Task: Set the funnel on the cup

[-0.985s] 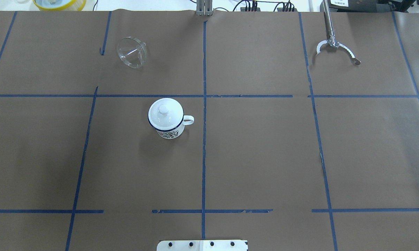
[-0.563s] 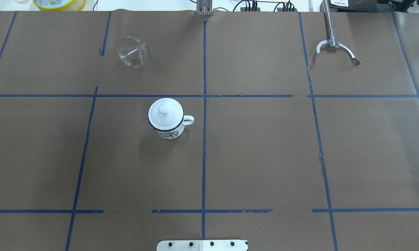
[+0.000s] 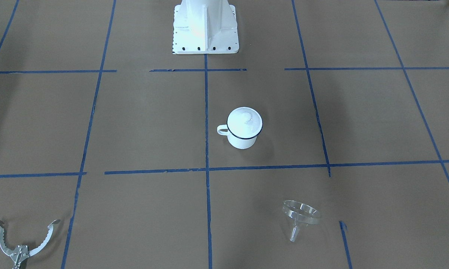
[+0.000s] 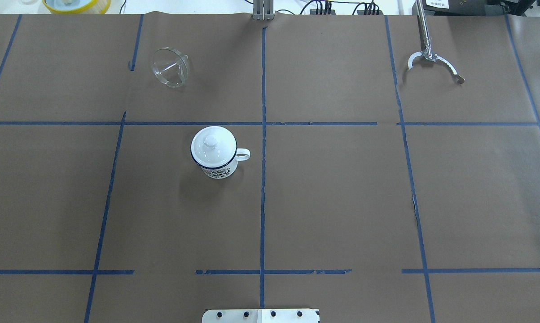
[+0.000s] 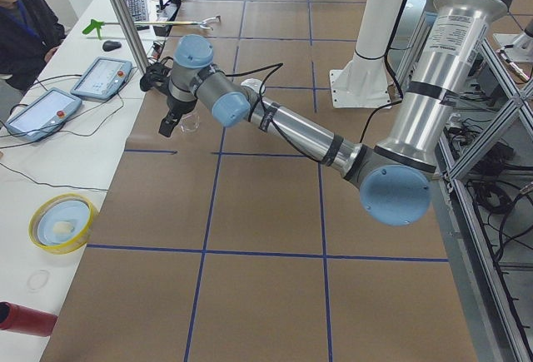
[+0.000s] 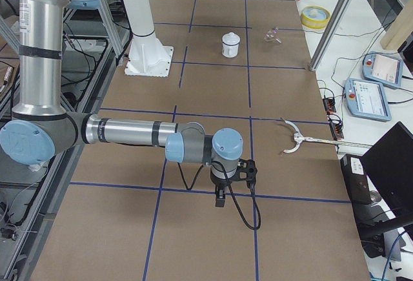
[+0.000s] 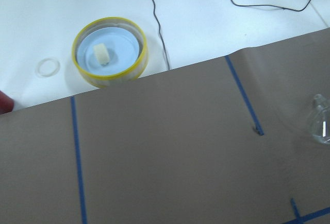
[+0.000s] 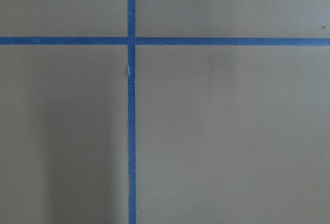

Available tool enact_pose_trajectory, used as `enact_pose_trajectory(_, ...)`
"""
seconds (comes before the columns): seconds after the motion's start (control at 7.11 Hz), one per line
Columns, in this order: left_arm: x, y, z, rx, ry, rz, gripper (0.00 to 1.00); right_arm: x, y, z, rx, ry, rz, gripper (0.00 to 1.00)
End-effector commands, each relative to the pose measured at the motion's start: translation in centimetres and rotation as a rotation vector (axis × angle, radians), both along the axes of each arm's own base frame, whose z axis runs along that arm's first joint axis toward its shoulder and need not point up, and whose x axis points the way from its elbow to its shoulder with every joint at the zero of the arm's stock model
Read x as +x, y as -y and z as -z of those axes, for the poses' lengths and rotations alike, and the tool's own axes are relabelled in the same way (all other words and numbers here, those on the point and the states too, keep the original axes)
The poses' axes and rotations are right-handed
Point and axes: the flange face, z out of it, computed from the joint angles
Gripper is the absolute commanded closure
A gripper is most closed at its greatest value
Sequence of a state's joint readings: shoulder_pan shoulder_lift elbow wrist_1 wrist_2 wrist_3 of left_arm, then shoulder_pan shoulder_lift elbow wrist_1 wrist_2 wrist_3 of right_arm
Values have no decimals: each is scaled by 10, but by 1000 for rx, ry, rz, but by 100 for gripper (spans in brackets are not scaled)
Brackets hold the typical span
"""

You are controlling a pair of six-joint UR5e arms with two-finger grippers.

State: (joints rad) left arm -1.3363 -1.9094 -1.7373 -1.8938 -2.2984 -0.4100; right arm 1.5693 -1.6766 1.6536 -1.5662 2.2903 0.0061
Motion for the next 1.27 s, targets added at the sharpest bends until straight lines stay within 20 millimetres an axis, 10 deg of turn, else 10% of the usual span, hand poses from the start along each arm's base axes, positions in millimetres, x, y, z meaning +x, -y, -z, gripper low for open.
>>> enact_pose_trajectory(0.0, 130, -2, 95, -202, -41, -34, 0, 0, 0, 0, 0, 0, 0, 0)
enact_pose_trajectory(0.56, 315, -70, 212, -584, 23, 61, 0, 0, 0, 0, 0, 0, 0, 0)
enact_pose_trajectory(1.13, 388, -115, 206, -641, 88, 121, 13, 0, 0, 0, 0, 0, 0, 0)
